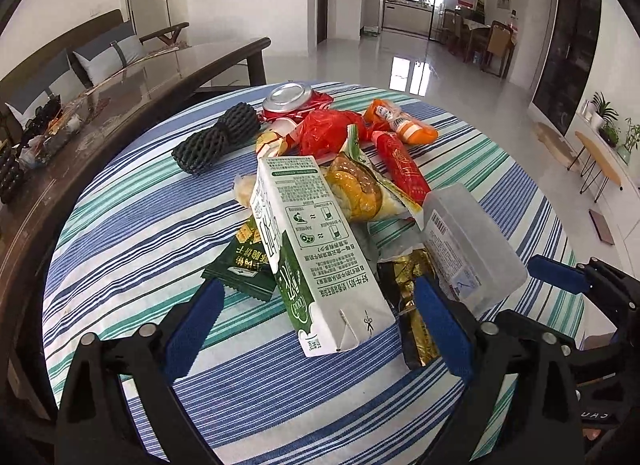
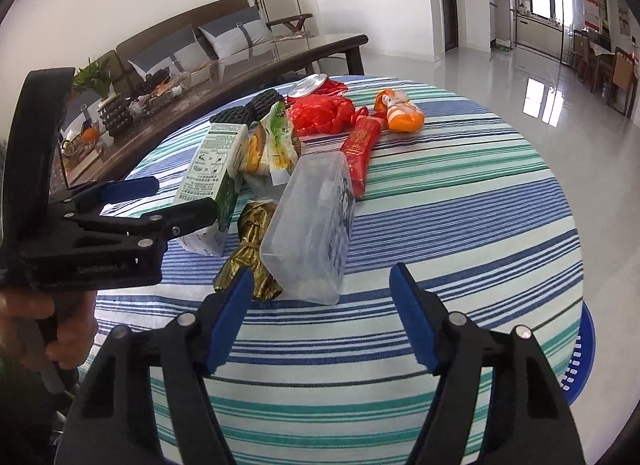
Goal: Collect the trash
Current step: 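Grasp the white-green milk carton with the left tool while the right tool grasps the clear plastic box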
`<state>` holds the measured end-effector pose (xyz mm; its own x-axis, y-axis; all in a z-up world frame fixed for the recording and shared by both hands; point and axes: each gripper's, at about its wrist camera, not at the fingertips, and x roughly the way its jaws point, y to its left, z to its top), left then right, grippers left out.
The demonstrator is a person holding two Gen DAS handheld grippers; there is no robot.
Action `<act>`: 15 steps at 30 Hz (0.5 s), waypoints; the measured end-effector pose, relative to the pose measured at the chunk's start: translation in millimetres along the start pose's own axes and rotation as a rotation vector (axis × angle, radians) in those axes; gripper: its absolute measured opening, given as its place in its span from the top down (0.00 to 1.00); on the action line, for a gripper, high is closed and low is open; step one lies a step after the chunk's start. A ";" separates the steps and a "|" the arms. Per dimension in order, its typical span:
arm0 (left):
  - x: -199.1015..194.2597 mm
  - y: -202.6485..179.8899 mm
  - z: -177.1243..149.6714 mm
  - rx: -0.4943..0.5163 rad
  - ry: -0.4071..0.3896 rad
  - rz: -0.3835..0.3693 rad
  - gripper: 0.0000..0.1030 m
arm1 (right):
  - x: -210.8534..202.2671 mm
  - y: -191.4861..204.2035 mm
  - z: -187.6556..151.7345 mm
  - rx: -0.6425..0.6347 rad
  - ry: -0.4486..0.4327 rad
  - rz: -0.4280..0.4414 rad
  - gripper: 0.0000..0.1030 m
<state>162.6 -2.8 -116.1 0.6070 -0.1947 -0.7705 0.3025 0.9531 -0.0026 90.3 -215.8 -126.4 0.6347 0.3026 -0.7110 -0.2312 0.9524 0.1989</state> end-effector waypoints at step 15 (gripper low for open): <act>-48.9 40.9 -33.6 -0.080 0.029 -0.217 0.58 | -1.0 -17.5 1.3 0.143 0.028 0.160 0.65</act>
<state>120.6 53.4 -99.9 0.5126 -0.3911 -0.7643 0.3634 0.9054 -0.2196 94.7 -232.7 -128.3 0.5771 0.4506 -0.6811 -0.2187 0.8888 0.4028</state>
